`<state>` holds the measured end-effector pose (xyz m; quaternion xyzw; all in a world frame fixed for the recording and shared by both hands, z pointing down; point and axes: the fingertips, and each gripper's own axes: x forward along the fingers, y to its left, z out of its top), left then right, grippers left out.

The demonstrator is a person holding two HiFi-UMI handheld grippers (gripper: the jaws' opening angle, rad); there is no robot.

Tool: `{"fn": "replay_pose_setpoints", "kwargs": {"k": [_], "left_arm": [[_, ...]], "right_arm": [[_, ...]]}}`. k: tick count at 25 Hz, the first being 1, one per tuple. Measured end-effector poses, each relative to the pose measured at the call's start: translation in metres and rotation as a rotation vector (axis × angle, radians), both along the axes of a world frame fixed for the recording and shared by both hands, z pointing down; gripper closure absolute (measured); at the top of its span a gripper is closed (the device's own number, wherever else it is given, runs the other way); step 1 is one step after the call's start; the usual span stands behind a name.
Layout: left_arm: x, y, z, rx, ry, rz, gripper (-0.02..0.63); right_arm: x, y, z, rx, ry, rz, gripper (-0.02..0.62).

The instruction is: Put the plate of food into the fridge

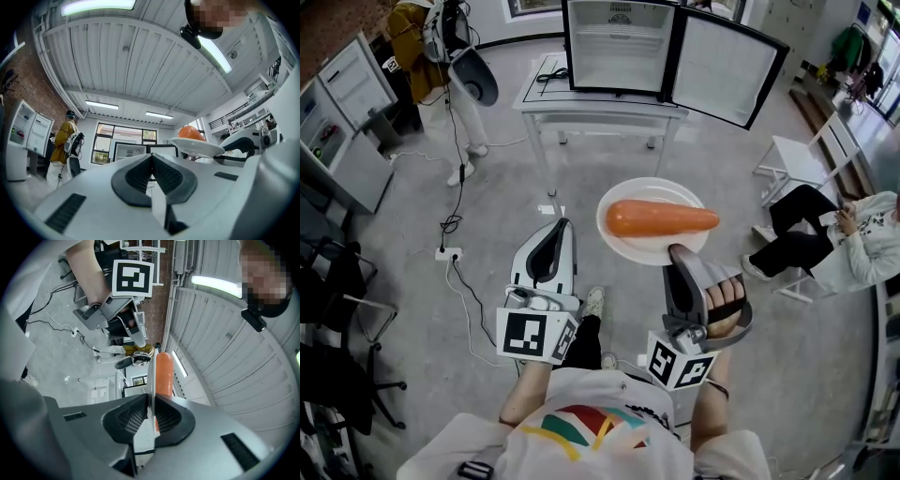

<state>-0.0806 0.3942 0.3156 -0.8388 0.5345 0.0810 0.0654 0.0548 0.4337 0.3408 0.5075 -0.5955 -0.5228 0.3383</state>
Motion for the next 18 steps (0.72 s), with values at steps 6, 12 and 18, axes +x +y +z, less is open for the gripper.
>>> {"fn": "replay_pose_setpoints", "kwargs": {"k": [6, 12, 18], "left_arm": [[0.008, -0.045, -0.018, 0.051, 0.001, 0.037, 0.598], [-0.002, -0.093, -0.026, 0.061, 0.018, 0.016, 0.598], [-0.012, -0.135, -0.028, 0.053, 0.022, 0.01, 0.598]], "right_arm": [[-0.004, -0.035, -0.006, 0.016, 0.001, -0.002, 0.557], [-0.004, -0.083, -0.011, 0.021, 0.008, -0.003, 0.557], [-0.003, -0.128, -0.014, 0.007, 0.005, 0.019, 0.557]]}}
